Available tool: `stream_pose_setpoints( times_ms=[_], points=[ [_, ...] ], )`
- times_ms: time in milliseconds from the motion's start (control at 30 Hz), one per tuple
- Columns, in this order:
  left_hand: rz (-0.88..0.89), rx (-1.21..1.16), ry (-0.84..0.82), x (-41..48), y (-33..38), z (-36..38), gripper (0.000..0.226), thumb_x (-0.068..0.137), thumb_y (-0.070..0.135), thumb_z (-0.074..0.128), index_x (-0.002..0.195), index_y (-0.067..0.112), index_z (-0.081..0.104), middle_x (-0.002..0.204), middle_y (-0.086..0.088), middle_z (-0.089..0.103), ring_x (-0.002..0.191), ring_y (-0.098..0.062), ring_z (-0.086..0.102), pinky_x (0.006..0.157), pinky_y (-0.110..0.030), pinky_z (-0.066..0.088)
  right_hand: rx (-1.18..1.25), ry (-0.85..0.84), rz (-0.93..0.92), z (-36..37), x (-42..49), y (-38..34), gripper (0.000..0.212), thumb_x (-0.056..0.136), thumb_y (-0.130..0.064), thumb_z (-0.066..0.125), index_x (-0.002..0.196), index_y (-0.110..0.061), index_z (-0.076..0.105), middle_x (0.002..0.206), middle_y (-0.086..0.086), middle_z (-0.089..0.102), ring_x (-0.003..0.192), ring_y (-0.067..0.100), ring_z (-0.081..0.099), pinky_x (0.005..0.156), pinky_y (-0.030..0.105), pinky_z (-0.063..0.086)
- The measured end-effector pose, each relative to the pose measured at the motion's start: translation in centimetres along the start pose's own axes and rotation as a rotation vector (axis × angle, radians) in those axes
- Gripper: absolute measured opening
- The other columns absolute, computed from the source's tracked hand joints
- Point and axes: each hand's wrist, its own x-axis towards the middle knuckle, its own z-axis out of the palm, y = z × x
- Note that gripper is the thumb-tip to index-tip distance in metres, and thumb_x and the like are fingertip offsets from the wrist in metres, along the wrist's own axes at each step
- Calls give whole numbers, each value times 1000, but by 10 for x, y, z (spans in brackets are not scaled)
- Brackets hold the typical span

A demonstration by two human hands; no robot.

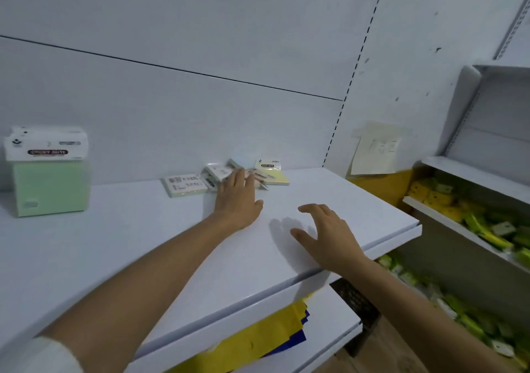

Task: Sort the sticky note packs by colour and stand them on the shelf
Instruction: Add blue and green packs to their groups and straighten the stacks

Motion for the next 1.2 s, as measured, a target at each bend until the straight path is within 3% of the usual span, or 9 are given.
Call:
stream_pose_setpoints(
  times_ms=[67, 333, 467, 567, 667, 733, 867, 967, 1200],
  points=[
    [-23, -36, -43, 5, -5, 12, 68, 93, 44, 43, 148, 15, 15, 159, -8, 5, 146, -26, 1, 117, -44, 15, 89, 28, 20, 8, 21, 10, 48, 91, -43, 54, 134, -24, 44, 140, -3, 46, 125, 17, 46, 103, 31, 36],
    [9, 65, 134, 9, -3, 15, 60, 91, 44, 46, 142, 19, 27, 146, -1, 35, 132, -23, 31, 105, -40, 29, 325, 47, 61, 42, 129, 24, 54, 85, -34, 64, 131, -15, 45, 133, 6, 51, 122, 20, 49, 95, 31, 40],
    [17, 59, 162, 10, -5, 18, 56, 91, 44, 46, 141, 23, 30, 143, 3, 38, 131, -19, 32, 104, -37, 31, 322, -58, -103, 47, 178, 20, 69, 76, -38, 73, 134, -16, 44, 136, 6, 50, 124, 23, 47, 101, 39, 41],
    [21, 38, 162, 11, -7, 18, 54, 90, 41, 47, 140, 24, 33, 141, 5, 39, 130, -17, 32, 105, -33, 33, 308, -185, -326, 49, 203, 17, 59, 75, -33, 73, 125, -11, 52, 124, 7, 58, 113, 25, 53, 98, 47, 44],
    [-16, 10, 188, 8, -8, 15, 54, 86, 38, 42, 137, 22, 39, 138, 4, 43, 129, -17, 35, 104, -36, 37, 252, -318, -441, 56, 219, 21, 46, 77, -34, 66, 119, -23, 52, 109, -9, 59, 100, 14, 55, 92, 37, 46],
    [-90, 32, 245, 8, -10, 14, 60, 79, 37, 33, 136, 20, 42, 139, 2, 44, 130, -19, 36, 104, -40, 38, 265, -348, -496, 67, 227, 31, 46, 77, -38, 63, 119, -27, 51, 107, -8, 61, 99, 17, 58, 88, 35, 47],
    [-321, -15, 283, 13, -19, 18, 66, 75, 36, 39, 136, 13, 45, 144, -6, 44, 134, -28, 36, 112, -39, 29, 351, -222, -594, 86, 225, 49, 67, 83, -42, 65, 141, -18, 40, 139, 2, 50, 124, 23, 48, 103, 36, 39],
    [-324, -4, 300, 14, -25, 21, 70, 76, 49, 34, 131, 10, 54, 139, -11, 51, 130, -31, 43, 111, -37, 29, 366, -130, -672, 93, 226, 53, 64, 84, -42, 64, 138, -15, 44, 132, 5, 56, 117, 27, 52, 96, 35, 42],
    [-383, 130, 317, 11, -21, 23, 56, 81, 44, 39, 121, 13, 61, 127, -7, 62, 118, -28, 55, 105, -32, 33, 477, -88, -680, 87, 228, 54, 54, 76, -42, 72, 120, -16, 58, 110, 7, 65, 97, 30, 57, 83, 42, 47]
  ],
)
